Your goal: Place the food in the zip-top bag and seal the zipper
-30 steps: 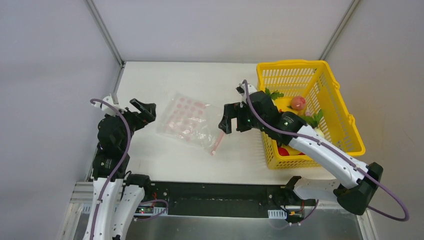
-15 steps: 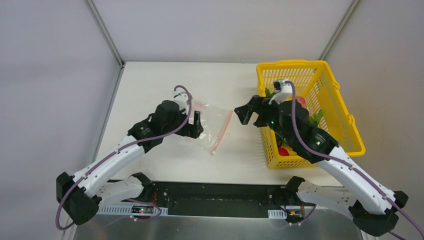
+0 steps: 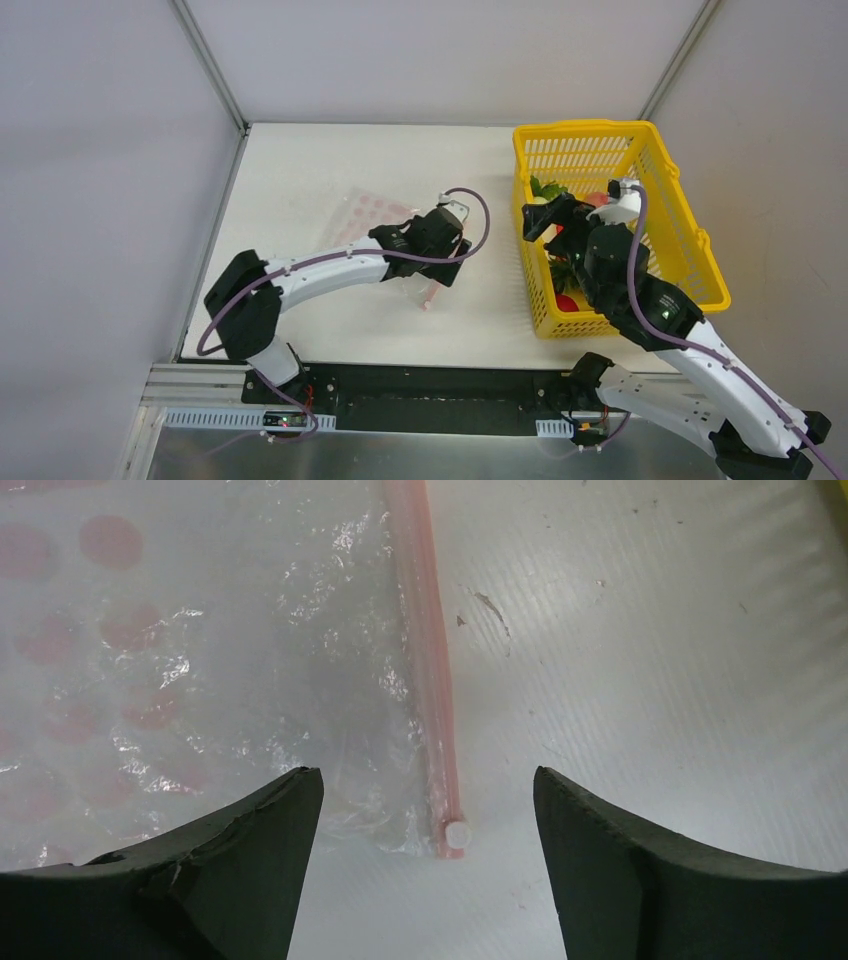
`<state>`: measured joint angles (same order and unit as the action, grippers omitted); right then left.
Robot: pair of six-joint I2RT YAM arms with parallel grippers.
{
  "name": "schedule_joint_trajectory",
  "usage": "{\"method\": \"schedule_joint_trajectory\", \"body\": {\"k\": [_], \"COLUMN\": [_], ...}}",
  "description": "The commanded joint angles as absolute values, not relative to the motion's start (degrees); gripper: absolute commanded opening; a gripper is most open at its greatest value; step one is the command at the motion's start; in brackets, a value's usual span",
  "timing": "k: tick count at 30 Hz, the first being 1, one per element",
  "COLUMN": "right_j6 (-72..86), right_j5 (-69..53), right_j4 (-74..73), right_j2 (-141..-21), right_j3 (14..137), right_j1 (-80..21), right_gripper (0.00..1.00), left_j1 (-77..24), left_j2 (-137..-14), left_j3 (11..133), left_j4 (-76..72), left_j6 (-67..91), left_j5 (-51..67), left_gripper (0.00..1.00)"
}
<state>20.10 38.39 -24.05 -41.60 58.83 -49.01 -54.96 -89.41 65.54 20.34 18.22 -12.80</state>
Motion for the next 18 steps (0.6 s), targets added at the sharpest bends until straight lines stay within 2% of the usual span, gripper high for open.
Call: {"method": "schedule_joint_trajectory", "body": {"k": [1, 12, 18], "right_j6": [21.51, 25.82, 26.69], "right_j5": [43.73, 44.62, 43.37], "right_j4": [-25.22, -26.57, -26.81], "right_j2": [-38.43, -33.92, -34.38], "right_j3": [57.54, 54.25, 53.77], "right_j1": [-49.04, -49.02, -48.96], "right_gripper": [0.87, 0.78, 0.75], "left_j1": [-56.66, -56.88, -57.21], "left_j2": [-94.96, -104.38, -106.81], "left_j3": [70.96, 75.41, 75.94], "left_j4": [22.5, 23.61, 23.06], "left_j6": [18.3, 21.97, 23.63], "left_j5": [-17.43, -23.36, -25.39], "left_gripper": [0.78, 0.73, 0.66]}}
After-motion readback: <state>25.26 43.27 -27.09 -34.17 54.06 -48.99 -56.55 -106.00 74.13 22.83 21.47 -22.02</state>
